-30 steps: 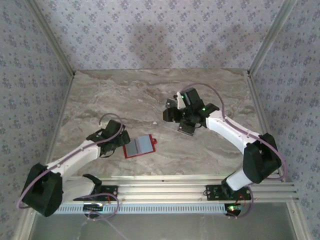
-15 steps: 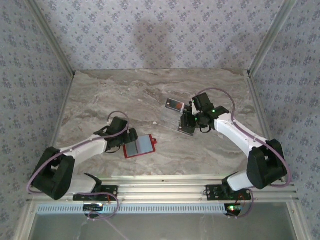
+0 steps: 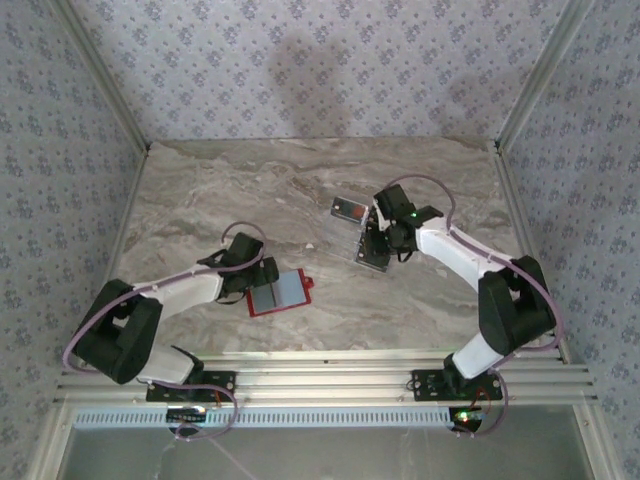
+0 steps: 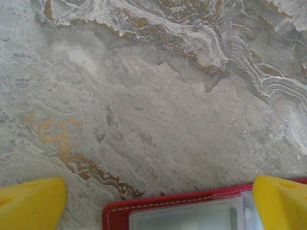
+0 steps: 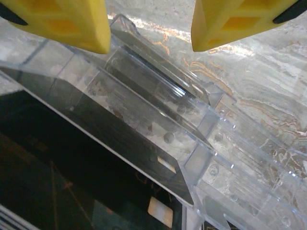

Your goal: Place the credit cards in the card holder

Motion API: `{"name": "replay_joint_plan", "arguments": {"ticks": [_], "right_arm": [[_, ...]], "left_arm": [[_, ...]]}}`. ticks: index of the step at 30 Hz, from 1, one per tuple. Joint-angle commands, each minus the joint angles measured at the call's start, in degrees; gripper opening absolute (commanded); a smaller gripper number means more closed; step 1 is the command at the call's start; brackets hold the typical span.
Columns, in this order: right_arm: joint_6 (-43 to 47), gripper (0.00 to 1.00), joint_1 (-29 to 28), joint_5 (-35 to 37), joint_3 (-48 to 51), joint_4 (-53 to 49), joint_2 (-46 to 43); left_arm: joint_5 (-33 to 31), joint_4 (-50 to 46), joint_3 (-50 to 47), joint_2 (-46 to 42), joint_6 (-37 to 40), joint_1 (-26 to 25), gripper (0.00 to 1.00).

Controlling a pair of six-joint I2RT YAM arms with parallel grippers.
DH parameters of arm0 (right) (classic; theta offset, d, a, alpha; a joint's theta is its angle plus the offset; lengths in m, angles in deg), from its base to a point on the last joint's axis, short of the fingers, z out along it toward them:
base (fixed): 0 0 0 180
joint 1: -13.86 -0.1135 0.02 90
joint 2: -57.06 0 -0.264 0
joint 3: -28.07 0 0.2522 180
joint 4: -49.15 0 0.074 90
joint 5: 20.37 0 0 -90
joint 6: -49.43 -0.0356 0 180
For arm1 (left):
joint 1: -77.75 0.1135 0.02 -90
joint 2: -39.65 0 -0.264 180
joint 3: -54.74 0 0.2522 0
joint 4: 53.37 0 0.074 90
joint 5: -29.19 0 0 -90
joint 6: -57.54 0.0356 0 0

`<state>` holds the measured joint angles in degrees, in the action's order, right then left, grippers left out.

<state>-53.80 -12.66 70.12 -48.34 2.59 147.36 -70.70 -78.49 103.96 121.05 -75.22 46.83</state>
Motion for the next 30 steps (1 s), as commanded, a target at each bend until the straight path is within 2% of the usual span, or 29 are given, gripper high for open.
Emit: {"name": "replay_joint_plan", "arguments": {"ticks": [1, 14, 30], "right_arm": [[3.62, 0.49, -1.08, 2.03, -2.53, -1.39, 1.68], [5.84, 0.46, -3.53, 3.33, -3.33, -3.23, 5.85], [7.61, 0.33, -3.67, 1.38, -1.39, -4.87, 5.6]], "left_arm": [[5.45, 6.69, 2.09, 4.2, -0.66, -1.63, 1.0], [6.26, 7.67, 7.3, 8.74, -0.62, -4.32, 1.0], [7.34, 7.75, 13.85, 12.77, -0.75, -6.64, 1.0]]}}
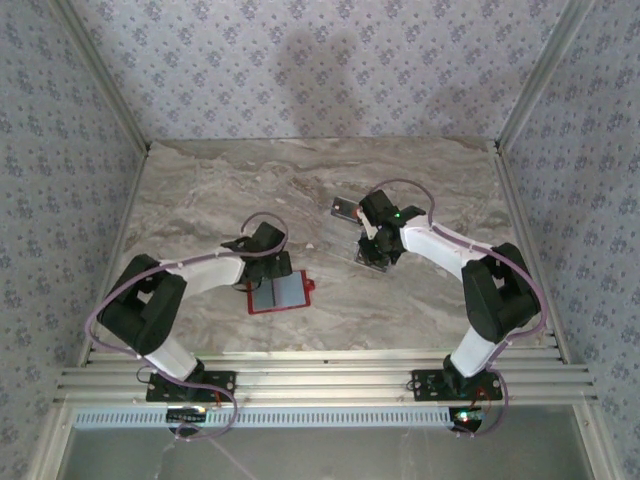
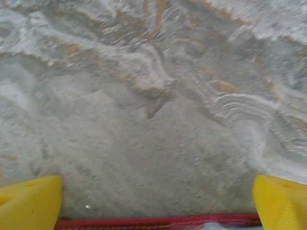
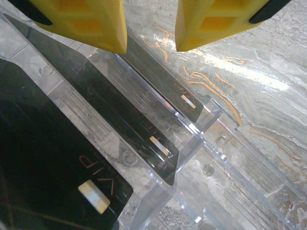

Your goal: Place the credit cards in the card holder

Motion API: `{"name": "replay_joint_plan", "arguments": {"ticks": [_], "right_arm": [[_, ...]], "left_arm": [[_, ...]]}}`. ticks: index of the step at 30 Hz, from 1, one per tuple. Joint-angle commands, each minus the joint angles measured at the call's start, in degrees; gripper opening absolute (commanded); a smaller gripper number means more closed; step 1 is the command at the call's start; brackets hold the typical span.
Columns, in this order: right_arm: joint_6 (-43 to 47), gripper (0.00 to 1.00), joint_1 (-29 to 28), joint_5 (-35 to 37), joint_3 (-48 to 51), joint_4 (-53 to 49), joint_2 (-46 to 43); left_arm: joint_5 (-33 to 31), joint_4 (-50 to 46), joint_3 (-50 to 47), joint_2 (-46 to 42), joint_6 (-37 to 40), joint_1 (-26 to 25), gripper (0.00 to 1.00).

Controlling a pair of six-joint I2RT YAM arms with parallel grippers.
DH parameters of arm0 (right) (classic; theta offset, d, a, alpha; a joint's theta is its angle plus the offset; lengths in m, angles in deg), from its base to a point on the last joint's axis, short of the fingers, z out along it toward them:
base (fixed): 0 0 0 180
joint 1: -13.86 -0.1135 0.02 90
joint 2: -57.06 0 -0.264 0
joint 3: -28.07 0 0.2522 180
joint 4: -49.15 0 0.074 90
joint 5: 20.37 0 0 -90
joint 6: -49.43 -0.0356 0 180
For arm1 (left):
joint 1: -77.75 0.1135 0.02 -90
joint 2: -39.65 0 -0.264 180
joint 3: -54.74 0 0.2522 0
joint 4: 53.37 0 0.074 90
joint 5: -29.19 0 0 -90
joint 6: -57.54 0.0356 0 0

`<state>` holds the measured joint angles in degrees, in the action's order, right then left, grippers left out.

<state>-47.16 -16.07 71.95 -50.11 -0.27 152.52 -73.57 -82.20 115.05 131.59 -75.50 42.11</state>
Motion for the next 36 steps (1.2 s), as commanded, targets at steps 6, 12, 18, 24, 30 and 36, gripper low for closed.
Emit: {"name": "replay_joint_plan", "arguments": {"ticks": [6, 12, 18, 24, 30, 36], "right_arm": [[1.32, 0.35, -0.16, 0.42, 0.12, -1.9, -0.7], [3.93, 0.37, -0.52, 1.77, -1.23, -1.06, -3.76], [8.36, 0.38, -1.07, 4.28, -2.74, -1.18, -2.7], [12.39, 0.37, -2.34, 9.25, -3.41, -2.29, 0.51], [13.88, 0.37, -3.31, 13.61, -3.35, -2.11, 3.47], [14.14, 0.36, -3.81, 13.67, -3.43, -1.95, 4.94]], "left_arm": [[10.64, 11.21, 5.27, 3.29, -0.32, -2.92, 1.0], [10.72, 10.22, 6.8, 2.79, -0.01, -3.31, 1.0], [8.46, 4.92, 9.46, -0.89, 2.23, -2.83, 1.0], [7.81, 1.37, 8.89, -5.42, 3.45, -0.03, 1.0], [8.01, 0.32, 6.27, -9.59, 3.7, 2.2, 1.0], [7.93, 0.22, 4.31, -11.41, 3.44, 3.1, 1.0]]}}
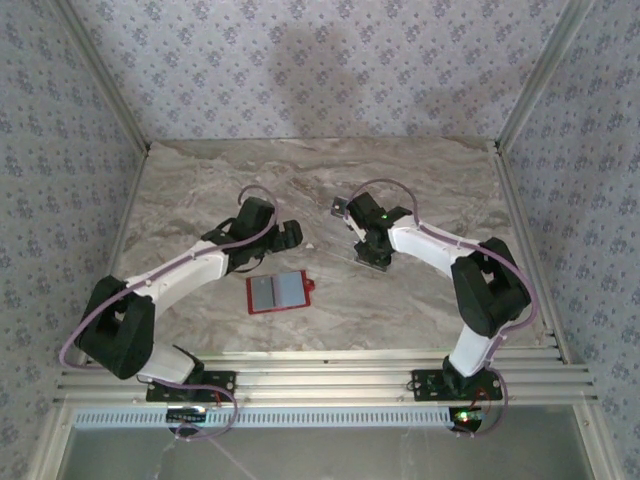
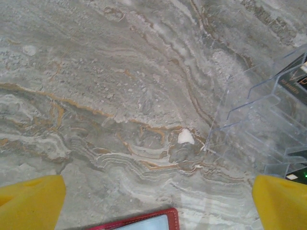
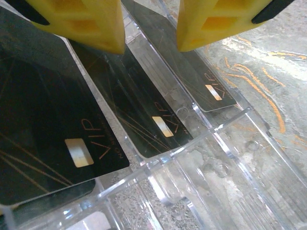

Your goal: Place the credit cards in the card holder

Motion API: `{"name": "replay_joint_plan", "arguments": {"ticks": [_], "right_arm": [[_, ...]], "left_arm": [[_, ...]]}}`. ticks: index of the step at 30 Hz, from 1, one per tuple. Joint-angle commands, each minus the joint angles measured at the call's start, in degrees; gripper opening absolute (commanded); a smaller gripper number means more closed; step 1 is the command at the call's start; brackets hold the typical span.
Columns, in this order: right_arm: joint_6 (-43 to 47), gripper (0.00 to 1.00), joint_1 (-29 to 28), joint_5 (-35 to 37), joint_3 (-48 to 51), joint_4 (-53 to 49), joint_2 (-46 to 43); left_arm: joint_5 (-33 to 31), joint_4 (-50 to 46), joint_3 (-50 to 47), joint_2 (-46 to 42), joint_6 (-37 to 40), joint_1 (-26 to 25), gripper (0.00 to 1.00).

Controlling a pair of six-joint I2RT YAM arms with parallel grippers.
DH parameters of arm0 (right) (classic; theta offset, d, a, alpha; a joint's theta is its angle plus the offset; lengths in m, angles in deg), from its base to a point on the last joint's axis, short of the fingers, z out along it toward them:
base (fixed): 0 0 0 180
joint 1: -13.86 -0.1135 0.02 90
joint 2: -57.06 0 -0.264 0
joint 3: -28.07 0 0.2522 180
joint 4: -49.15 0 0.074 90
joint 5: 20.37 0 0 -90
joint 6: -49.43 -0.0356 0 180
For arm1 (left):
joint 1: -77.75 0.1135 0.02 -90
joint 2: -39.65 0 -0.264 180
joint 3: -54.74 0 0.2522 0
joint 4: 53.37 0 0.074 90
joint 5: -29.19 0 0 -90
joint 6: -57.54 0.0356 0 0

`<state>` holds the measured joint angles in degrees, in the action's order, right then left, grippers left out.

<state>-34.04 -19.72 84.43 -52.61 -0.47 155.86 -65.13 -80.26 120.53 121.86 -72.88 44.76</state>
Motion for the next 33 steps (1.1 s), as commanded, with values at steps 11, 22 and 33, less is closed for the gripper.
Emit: {"name": "replay_joint_plan", "arguments": {"ticks": [11, 22, 33], "right_arm": [[0.72, 0.24, -0.67, -3.21, -0.91, -2.89, 1.59], [0.11, 0.03, -2.05, -4.74, -2.87, -4.21, 1.93], [0.41, 0.0, -2.13, -5.75, -5.05, -4.65, 1.93]], "left_arm": [[-0.46, -1.05, -2.44, -2.15, 0.7, 0.95, 1.0], [-0.46, -0.76, -2.67, -2.23, 0.92, 1.17, 1.0], [-0.57, -0.76, -2.67, -2.15, 1.16, 1.26, 1.0]]}}
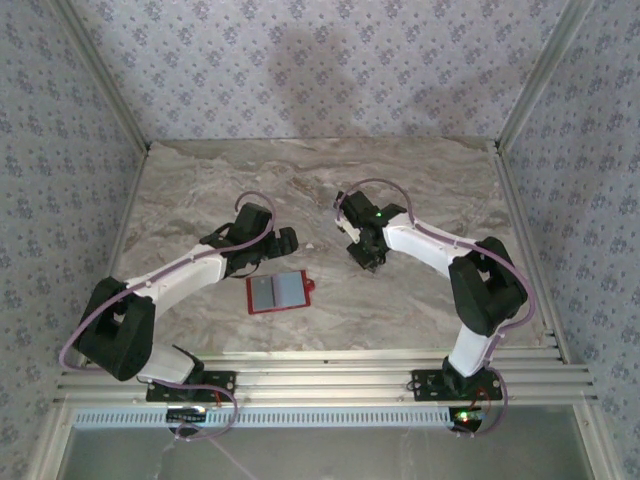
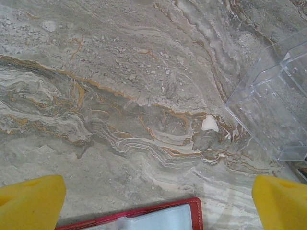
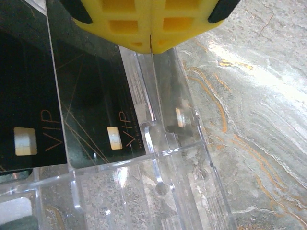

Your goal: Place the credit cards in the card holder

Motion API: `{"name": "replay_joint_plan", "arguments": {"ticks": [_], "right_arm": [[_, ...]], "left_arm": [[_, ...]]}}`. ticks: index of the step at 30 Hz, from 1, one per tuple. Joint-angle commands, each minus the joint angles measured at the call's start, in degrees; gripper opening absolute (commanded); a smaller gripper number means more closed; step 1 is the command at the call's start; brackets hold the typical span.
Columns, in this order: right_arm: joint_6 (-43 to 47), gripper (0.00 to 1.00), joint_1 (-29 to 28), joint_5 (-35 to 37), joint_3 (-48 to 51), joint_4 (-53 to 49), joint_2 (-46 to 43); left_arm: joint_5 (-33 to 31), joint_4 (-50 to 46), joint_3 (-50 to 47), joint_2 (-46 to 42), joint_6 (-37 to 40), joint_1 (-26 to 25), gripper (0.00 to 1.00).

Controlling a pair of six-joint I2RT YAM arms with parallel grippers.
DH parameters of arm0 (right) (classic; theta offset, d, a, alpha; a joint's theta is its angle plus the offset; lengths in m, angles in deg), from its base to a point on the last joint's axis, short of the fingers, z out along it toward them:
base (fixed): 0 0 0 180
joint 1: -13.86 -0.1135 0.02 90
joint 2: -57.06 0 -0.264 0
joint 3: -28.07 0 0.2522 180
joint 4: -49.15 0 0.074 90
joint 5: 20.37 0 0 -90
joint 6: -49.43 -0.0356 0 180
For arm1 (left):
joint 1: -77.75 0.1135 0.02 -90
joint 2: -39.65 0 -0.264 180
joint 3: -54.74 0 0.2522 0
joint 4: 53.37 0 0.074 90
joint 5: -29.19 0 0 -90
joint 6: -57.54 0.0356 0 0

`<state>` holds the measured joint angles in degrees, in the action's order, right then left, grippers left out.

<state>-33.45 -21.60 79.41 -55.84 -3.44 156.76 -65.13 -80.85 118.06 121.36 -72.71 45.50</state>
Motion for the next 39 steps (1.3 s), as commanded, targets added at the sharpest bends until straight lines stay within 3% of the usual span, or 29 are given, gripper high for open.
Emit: {"name": "replay_joint_plan", "arguments": {"ticks": [1, 3, 10, 19, 26, 39], "right_arm": [[-0.13, 0.0, -0.31, -1.16, -1.99, -1.78, 1.1], [0.0, 0.0, -0.15, -1.7, -2.49, -2.11, 1.58], [0.18, 0.17, -0.24, -1.62, -2.95, -2.38, 4.4], [0.09, 0.16, -0.22, -1.56, -3.28, -2.47, 4.98], [0.18, 0.24, -0.22, -1.23, -4.77, -3.21, 3.51], [0.36, 0.22, -0.4, -0.73, -6.84, -4.24, 5.05]], "left_arm": [[-0.56, -0.16, -0.19, -1.69, 0.96, 0.54, 1.0], [-0.6, -0.05, -0.23, -1.7, 1.02, 0.61, 1.0], [-0.61, 0.01, -0.19, -1.62, 1.06, 0.59, 1.0], [-0.27, 0.6, -0.48, -1.26, 1.05, 0.63, 1.0], [0.1, 1.06, -0.69, -0.77, 0.92, 0.62, 1.0], [0.25, 1.28, -1.13, -0.94, 0.8, 0.65, 1.0]]}}
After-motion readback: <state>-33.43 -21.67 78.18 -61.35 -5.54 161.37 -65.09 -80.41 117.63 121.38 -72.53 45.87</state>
